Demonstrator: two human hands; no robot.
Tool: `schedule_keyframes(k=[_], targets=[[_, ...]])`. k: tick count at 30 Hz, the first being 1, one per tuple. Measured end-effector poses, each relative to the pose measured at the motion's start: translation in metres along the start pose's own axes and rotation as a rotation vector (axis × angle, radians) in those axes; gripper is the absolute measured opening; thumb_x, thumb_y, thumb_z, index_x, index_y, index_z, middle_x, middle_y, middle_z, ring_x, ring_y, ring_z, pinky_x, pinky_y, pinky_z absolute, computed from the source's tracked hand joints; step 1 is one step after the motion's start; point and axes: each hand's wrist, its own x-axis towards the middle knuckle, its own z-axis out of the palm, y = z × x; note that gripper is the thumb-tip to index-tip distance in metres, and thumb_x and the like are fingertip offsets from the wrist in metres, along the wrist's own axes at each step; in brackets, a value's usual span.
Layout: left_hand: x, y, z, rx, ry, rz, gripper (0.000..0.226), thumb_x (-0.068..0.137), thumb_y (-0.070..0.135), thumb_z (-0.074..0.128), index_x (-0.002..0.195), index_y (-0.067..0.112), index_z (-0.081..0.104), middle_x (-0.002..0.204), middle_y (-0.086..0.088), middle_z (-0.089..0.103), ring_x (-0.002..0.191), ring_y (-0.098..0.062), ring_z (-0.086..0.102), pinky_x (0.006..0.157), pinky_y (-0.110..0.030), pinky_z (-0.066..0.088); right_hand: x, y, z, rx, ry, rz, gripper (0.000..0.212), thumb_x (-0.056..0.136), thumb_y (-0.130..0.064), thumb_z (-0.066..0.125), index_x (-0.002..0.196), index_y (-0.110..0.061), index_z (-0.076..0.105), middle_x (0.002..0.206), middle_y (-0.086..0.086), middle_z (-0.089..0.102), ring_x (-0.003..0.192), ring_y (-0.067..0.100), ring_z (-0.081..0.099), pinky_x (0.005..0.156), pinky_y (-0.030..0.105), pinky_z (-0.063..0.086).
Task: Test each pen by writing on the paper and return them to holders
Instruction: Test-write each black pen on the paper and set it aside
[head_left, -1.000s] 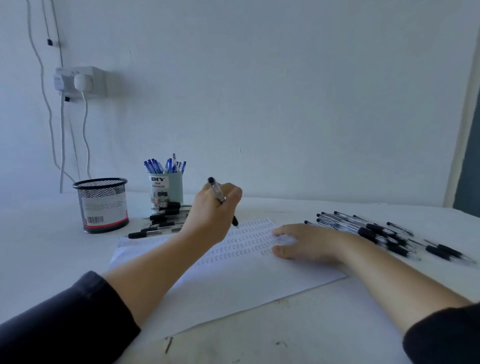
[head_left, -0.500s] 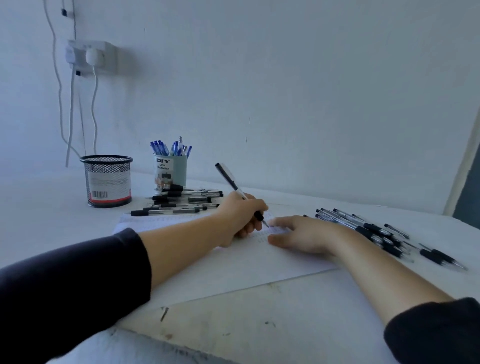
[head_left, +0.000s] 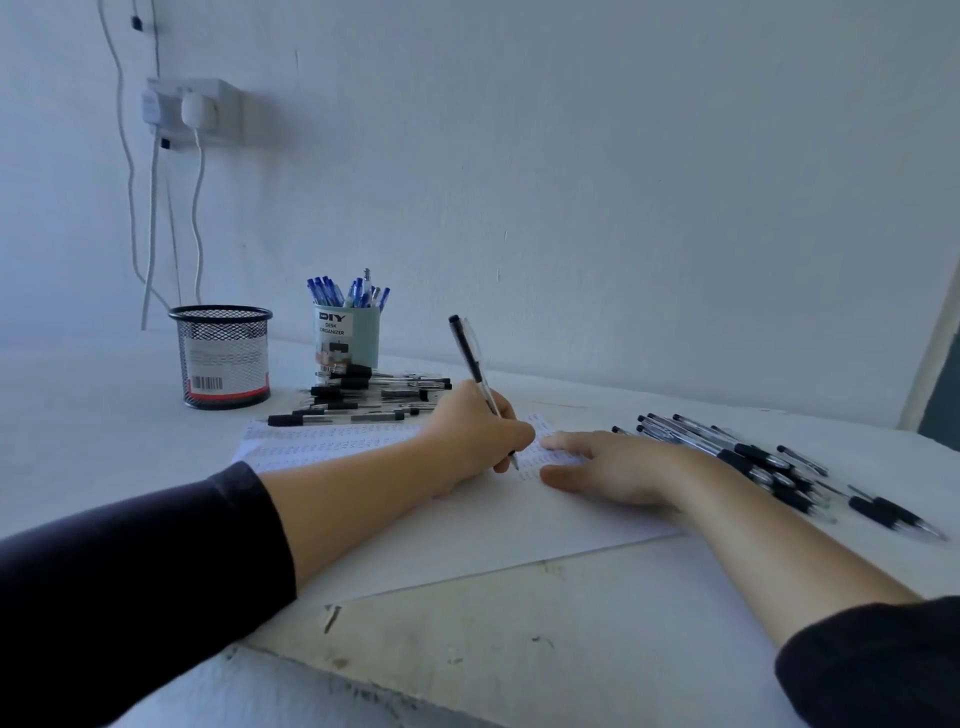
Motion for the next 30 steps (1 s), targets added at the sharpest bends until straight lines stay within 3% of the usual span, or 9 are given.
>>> schedule_keyframes(k=[20,25,30], targets=[[0.0,-0.001,0.003,0.146,0.041,0.063,0.021,0.072,0.009,0.057,0.052,0.012,0.055,0.044,-0.001,0.056,0.038,-0.008,0.041,0.044,-0.014,0.035,0.007,0.005,0.002,0.03,-0.017,-0.02,0.056,0.095,-0.049,0.045,0.147,-0.037,0.027,0.157,-0.014,0.016,0.144,0.01,0.019,0.116,0.029,0.014],[-0.001,-0.002,0.003,0.136,0.04,0.072,0.018,0.074,0.012,0.06,0.056,0.012,0.058,0.049,-0.001,0.059,0.035,-0.004,0.041,0.04,-0.011,0.032,0.009,0.006,0.001,0.017,0.01,0.002,0.047,0.101,-0.024,0.037,0.147,-0.032,0.029,0.158,-0.008,0.018,0.144,0.013,0.02,0.114,0.028,0.015],[-0.001,-0.001,0.003,0.144,0.042,0.07,0.018,0.076,0.011,0.06,0.058,0.011,0.058,0.05,-0.002,0.06,0.038,-0.004,0.045,0.038,-0.009,0.034,0.005,0.013,-0.002,0.038,0.119,0.061,0.053,0.097,-0.006,0.031,0.146,-0.027,0.033,0.155,-0.002,0.027,0.139,0.018,0.03,0.108,0.026,0.025]])
